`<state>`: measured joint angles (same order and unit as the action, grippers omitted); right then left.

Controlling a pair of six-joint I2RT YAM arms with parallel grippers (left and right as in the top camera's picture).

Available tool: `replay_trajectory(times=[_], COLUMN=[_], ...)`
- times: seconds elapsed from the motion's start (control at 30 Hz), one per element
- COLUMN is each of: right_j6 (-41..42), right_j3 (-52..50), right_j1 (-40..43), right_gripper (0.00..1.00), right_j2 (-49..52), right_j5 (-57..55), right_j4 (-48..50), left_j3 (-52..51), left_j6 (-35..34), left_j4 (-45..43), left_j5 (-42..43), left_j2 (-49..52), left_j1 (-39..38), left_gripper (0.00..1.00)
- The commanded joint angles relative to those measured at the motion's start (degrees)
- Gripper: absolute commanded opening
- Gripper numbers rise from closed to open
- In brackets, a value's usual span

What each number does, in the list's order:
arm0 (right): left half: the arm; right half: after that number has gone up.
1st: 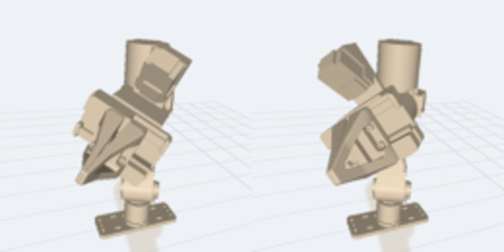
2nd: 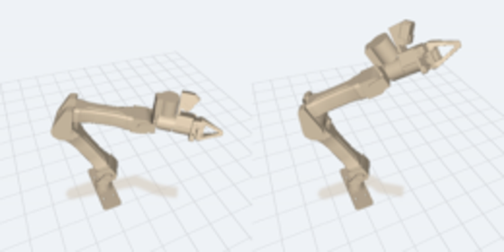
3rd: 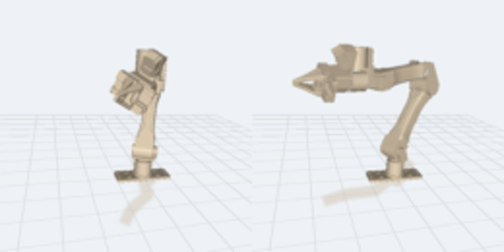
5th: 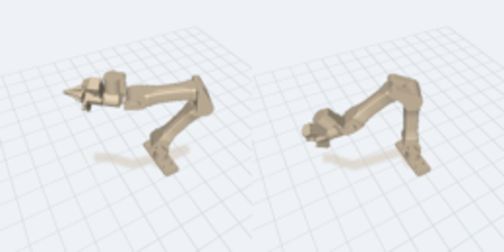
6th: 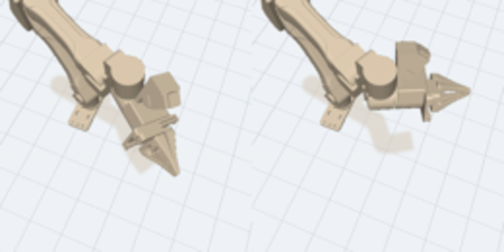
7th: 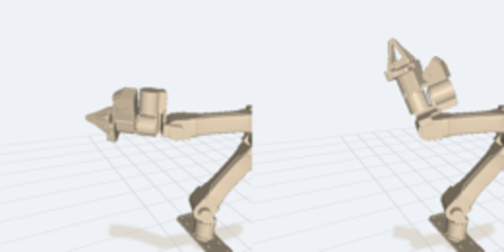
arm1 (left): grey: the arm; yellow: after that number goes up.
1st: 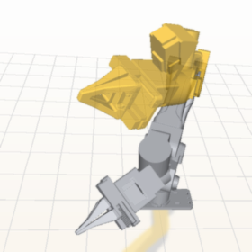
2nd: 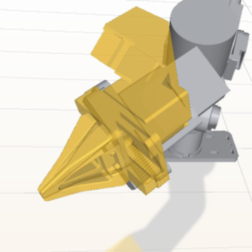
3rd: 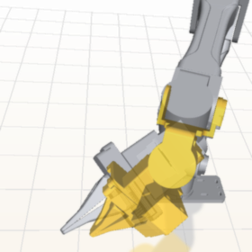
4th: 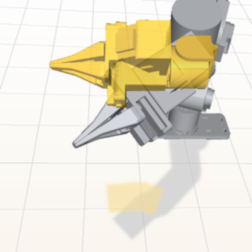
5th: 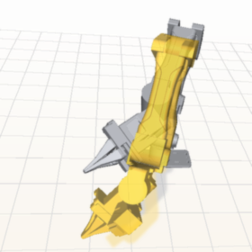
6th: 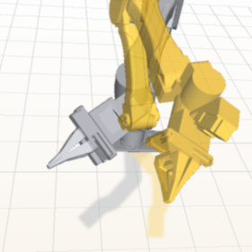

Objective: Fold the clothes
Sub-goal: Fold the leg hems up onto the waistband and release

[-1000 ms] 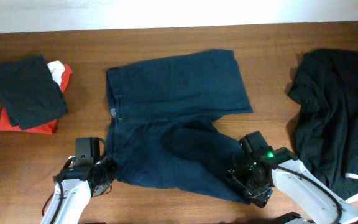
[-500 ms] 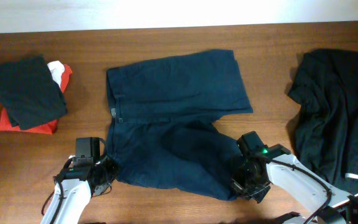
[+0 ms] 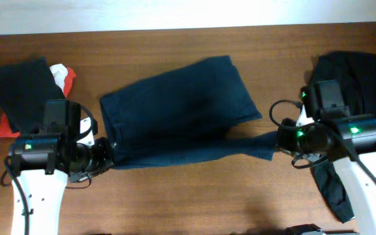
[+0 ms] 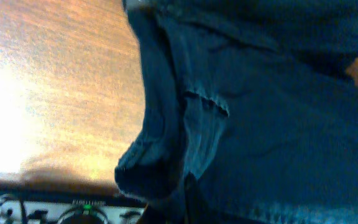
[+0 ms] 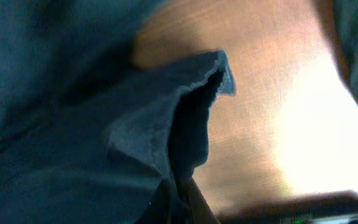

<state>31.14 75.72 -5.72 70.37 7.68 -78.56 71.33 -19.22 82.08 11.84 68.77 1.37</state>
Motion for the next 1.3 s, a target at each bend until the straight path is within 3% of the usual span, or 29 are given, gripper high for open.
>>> replay_trajectory(times=[0.0, 0.13, 0.27, 0.43, 0.53, 0.57, 0.6, 0.63, 0.67, 0.77, 0.87, 0.9, 0.93, 1.07, 1.17, 1.27], right_j6=[-9.01, -12.94, -15.93, -18.1, -18.91, -18.88, -18.88, -18.88, -18.91, -18.91, -20.31, -21.79, -22.4, -25.07, -14.75, -10.64], right_j3=[4.33, 4.33, 4.33, 4.33, 4.33, 4.33, 4.33, 4.33, 4.33, 4.33, 4.33, 4.33, 4.33, 4.22, 4.22, 4.22], right_j1=[1.29, 1.25, 1.22, -1.38, -3.48, -3.74, -3.72, -3.72, -3.58, -2.95, -2.95, -2.99, -3.02, -2.89, -1.66, 2.25], right_gripper=[0.04, 0.04, 0.04, 0.04, 0.07, 0.11, 0.4, 0.81, 0.92, 0.81, 0.55, 0.52, 0.52, 0.49, 0.3, 0.27], right_j2=[-0.46, 5.86, 20.0, 32.17, 38.01, 39.74, 41.46, 41.72, 41.75, 41.77, 42.84, 44.83, 46.62, 49.66, 49.7, 49.57], right_j5=[-7.32, -7.23, -4.17, 0.13, 0.28, 0.31, 0.31, 0.28, 0.26, 0.33, 0.31, 1.29, 2.27, -0.81, -18.69, -21.22], right_j4=[7.45, 23.37, 39.23, 55.52, 63.82, 66.34, 70.18, 72.15, 73.94, 63.45, 52.06, 49.0, 47.19, 36.76, 26.43, 22.75], left_j3=[2.97, 2.97, 2.93, 2.93, 2.93, 2.93, 2.93, 2.93, 3.54, 11.52, 12.37, 11.8, 10.67, 6.75, 6.58, 6.58], left_j6=[3.04, -3.21, -13.66, -18.16, -19.41, -19.39, -19.37, -19.32, -16.48, -8.85, -8.72, -8.59, -7.78, -5.29, 0.98, 9.09], left_j4=[-2.27, -12.37, -23.1, -34.93, -41.11, -43.23, -46.66, -49.05, -53.13, -52.35, -42.53, -34.58, -30.88, -29.88, -29.68, -29.73], left_j5=[-4.31, -9.01, -12.15, -13.38, -13.2, -13.16, -13.09, -12.5, -8.37, -2.19, -1.49, -1.64, -1.53, -1.46, 1.36, 5.57], left_j2=[-0.09, 5.07, 19.58, 34.4, 37.83, 38.66, 39.34, 39.32, 39.32, 38.6, 37.62, 38.32, 39.39, 40.11, 40.11, 40.19], left_j1=[0.81, 4.15, 7.65, 7.98, 7.96, 7.8, 7.8, 7.8, 8.09, 9.6, 9.49, 8.9, 8.2, 7.74, 7.74, 7.74], left_gripper=[0.0, 0.0, 0.0, 0.0, 0.01, 0.07, 0.52, 0.68, 0.72, 0.78, 0.82, 0.85, 0.93, 0.97, 0.99, 0.99])
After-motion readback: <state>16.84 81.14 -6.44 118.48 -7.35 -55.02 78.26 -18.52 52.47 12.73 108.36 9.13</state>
